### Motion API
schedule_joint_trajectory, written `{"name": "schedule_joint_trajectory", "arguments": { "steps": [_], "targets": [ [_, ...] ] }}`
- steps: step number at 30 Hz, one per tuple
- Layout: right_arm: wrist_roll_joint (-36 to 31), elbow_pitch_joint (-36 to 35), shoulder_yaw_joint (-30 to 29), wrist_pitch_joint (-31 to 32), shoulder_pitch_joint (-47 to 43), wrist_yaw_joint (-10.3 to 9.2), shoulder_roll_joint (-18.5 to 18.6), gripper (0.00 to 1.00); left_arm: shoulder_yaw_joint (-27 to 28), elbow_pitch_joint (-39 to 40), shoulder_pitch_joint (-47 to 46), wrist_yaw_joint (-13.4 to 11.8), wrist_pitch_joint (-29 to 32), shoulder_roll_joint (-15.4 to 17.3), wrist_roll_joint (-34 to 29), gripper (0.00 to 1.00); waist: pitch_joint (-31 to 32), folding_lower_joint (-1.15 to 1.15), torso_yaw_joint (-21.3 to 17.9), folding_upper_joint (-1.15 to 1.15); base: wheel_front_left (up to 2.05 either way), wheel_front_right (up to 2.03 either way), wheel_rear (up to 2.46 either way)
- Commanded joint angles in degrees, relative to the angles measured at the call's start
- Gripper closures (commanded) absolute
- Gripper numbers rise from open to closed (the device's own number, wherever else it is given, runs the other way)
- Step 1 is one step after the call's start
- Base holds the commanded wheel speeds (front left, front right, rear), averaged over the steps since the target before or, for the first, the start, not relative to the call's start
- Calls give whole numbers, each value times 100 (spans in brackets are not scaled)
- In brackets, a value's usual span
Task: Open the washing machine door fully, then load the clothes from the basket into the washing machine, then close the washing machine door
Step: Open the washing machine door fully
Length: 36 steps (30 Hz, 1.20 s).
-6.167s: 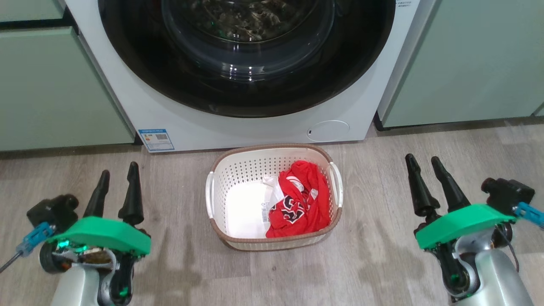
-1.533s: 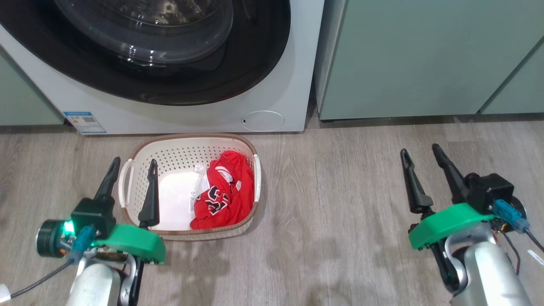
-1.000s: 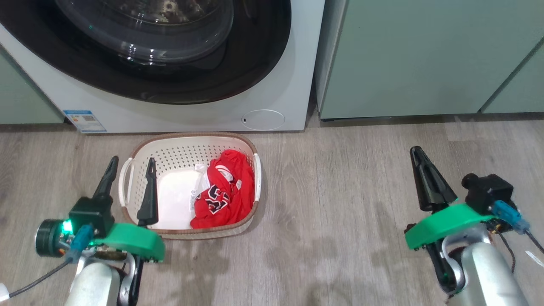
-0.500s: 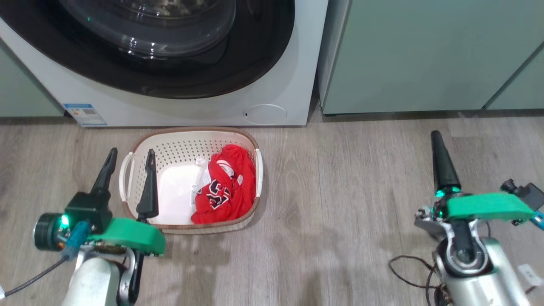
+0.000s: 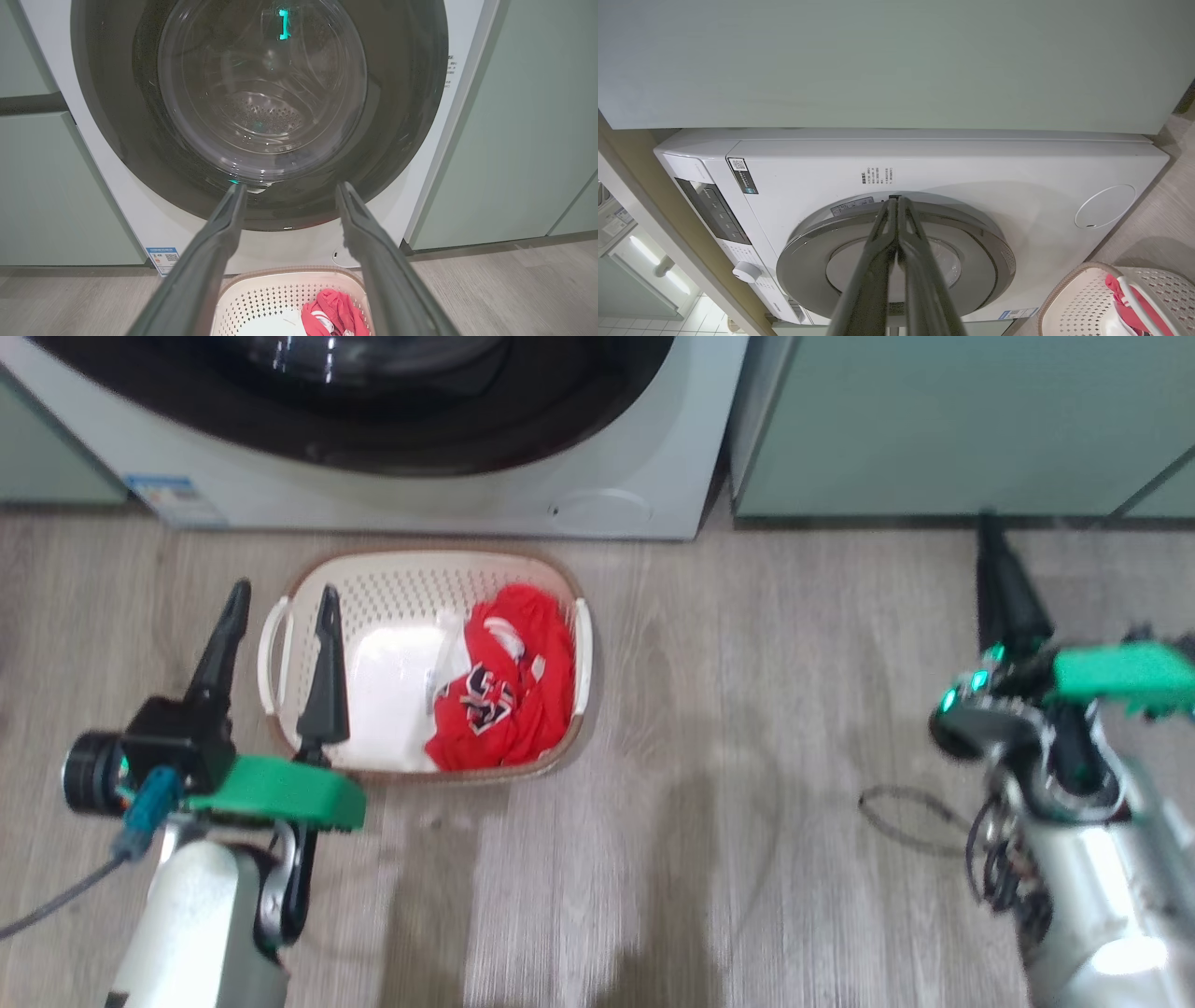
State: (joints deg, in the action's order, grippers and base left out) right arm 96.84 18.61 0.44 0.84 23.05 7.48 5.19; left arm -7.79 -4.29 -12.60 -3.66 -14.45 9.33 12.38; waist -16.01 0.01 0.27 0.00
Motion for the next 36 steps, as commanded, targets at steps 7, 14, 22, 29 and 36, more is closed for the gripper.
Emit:
{"name": "schedule_joint_trajectory", "arguments": {
  "steps": [7, 14, 22, 29, 36],
  "targets": [
    [100, 342, 146, 377, 1266, 1, 319, 100, 116, 243, -621, 139, -55, -74, 35, 0, -707, -1, 428, 0, 0, 0, 0],
    [92, 1049, 407, 743, 2568, 1, 519, 100, 139, 249, -920, 253, -55, -243, -7, 0, -1150, -1, 770, 0, 0, 0, 0],
    [-65, 1769, 812, 1018, 3892, 1, 502, 100, 212, 280, -1129, 400, -55, -414, -63, 0, -1503, -1, 1040, 0, 0, 0, 0],
    [-177, 2308, 1004, 1106, 4773, 1, 453, 100, 257, 265, -1277, 489, -55, -531, -114, 0, -1674, -1, 1185, 0, 0, 0, 0],
    [-246, 2725, 1135, 1235, 5278, 1, 435, 100, 287, 226, -1333, 542, -55, -594, -174, 0, -1737, -1, 1238, 0, 0, 0, 0]
  ]
}}
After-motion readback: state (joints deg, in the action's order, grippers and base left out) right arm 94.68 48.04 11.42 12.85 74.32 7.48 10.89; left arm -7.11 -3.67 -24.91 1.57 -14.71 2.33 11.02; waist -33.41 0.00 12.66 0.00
